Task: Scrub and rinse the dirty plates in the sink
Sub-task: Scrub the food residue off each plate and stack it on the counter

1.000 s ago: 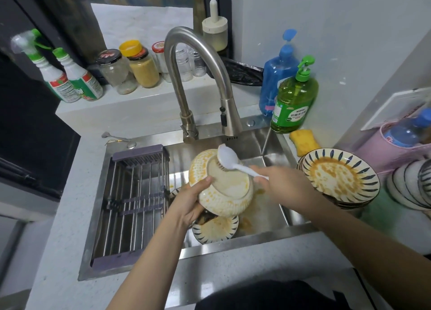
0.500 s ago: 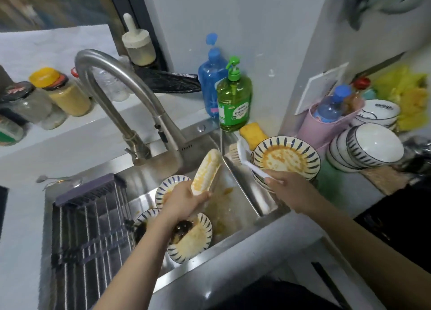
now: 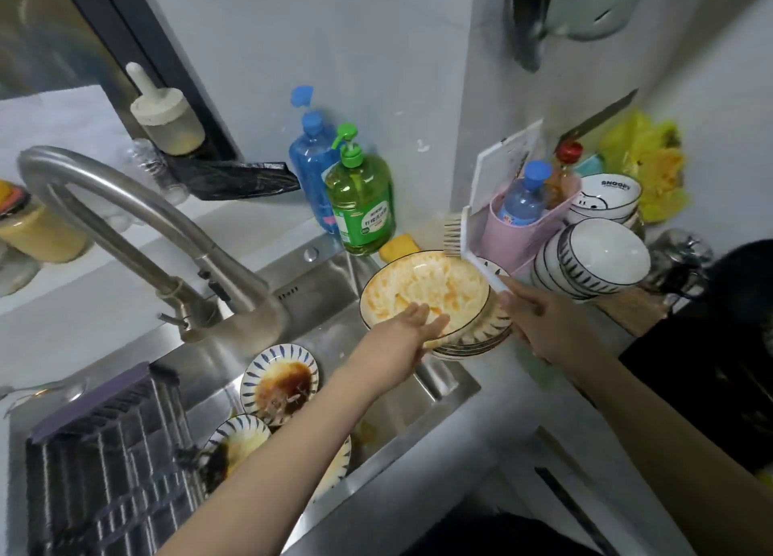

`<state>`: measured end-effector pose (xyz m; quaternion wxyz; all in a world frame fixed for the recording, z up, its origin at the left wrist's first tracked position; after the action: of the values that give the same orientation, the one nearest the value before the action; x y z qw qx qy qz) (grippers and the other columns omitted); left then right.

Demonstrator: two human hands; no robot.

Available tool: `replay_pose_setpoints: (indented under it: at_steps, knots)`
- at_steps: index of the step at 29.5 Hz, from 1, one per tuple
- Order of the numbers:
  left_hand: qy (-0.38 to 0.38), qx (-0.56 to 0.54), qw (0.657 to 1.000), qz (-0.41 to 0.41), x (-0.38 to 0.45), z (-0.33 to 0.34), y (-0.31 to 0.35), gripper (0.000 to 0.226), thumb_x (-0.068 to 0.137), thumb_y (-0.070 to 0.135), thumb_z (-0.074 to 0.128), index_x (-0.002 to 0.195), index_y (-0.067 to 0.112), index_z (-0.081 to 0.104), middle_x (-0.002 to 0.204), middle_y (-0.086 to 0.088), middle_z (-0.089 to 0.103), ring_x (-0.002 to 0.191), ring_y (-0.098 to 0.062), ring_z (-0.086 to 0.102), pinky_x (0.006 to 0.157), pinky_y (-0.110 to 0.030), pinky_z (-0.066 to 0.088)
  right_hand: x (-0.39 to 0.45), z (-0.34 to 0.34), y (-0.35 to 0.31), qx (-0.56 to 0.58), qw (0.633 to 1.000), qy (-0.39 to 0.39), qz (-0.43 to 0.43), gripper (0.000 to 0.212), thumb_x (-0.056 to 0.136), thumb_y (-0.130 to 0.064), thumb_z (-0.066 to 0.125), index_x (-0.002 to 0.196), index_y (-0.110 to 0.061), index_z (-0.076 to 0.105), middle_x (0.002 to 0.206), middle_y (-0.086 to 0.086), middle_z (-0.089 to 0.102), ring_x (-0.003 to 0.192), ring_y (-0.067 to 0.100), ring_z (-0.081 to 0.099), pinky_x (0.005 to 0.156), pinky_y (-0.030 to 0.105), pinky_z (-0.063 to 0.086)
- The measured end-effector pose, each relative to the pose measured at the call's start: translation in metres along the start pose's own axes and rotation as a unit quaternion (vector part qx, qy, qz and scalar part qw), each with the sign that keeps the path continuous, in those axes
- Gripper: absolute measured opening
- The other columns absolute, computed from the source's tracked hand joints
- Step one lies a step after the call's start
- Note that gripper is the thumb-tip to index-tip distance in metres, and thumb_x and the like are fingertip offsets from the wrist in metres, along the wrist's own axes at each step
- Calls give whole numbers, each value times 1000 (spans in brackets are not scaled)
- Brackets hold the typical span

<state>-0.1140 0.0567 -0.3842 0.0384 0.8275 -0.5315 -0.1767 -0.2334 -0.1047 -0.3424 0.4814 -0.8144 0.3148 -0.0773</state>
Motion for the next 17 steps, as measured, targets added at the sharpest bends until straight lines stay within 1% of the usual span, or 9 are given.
replay_pose_setpoints:
  at_steps: [2,4,6,8,10,12,13,15,17]
  knots:
    - [-15,12,1000,20,17,3,12,61,99,9,42,153,25,20,160,-11,16,148,-27,15,115,-39,28,1,-5,7,1,1000,2,5,35,97,-32,51,131,-29,57,62,-15,47,56,-1,42,52,17,29]
    - [-24,25,999,30,30,7,20,61,99,8,42,153,24,19,160,-12,16,148,-29,14,114,-41,30,3,-9,14,-1,1000,12,19,33,96,-33,52,128,-30,59,54,-15,49,54,-1,42,52,19,30]
    - [-31,26,999,34,42,11,25,60,100,11,43,153,24,19,160,-13,17,147,-30,15,113,-41,30,5,-12,22,-1,999,22,31,33,95,-34,54,127,-30,61,48,-15,50,53,2,44,52,20,31]
    - [-40,19,998,33,50,13,28,58,100,15,44,153,23,21,159,-13,20,147,-32,17,112,-42,32,6,-13,26,-7,999,23,34,34,95,-34,54,128,-29,61,47,-16,49,54,2,45,53,20,31]
    - [-50,18,998,36,56,15,30,56,100,18,45,152,22,24,156,-14,27,145,-33,22,108,-44,37,7,-14,28,-26,999,22,29,36,95,-34,54,129,-27,60,59,-17,53,62,3,49,60,22,35]
    - [-59,22,997,38,60,17,32,56,100,20,45,152,21,25,152,-14,32,142,-33,25,104,-45,40,6,-14,27,-45,998,20,25,36,95,-34,52,130,-26,58,78,-14,58,72,4,52,70,23,37]
    - [-62,21,997,38,61,17,33,56,100,22,45,152,21,25,152,-14,32,142,-34,25,103,-46,40,6,-14,27,-50,998,20,24,36,96,-34,52,131,-26,58,83,-11,59,73,3,52,71,23,36]
    - [-68,22,997,38,64,18,33,56,101,24,44,152,20,23,153,-15,29,143,-34,23,104,-47,40,6,-14,27,-54,998,18,21,36,96,-34,51,131,-27,58,82,-12,58,71,0,50,66,22,36]
    - [-75,28,996,37,65,19,33,58,102,27,43,154,20,18,157,-16,21,145,-35,18,107,-47,37,7,-15,26,-51,998,15,22,35,97,-32,50,131,-26,58,71,-14,55,65,0,49,56,15,34]
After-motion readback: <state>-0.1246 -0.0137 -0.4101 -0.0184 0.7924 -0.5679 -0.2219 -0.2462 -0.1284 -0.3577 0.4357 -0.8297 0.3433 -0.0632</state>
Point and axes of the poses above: each hand's wrist, its own x-axis towards the middle knuckle, its own z-axis out of the palm, y = z × x, the point moved 3 cm from there along x, towards the middle knuckle
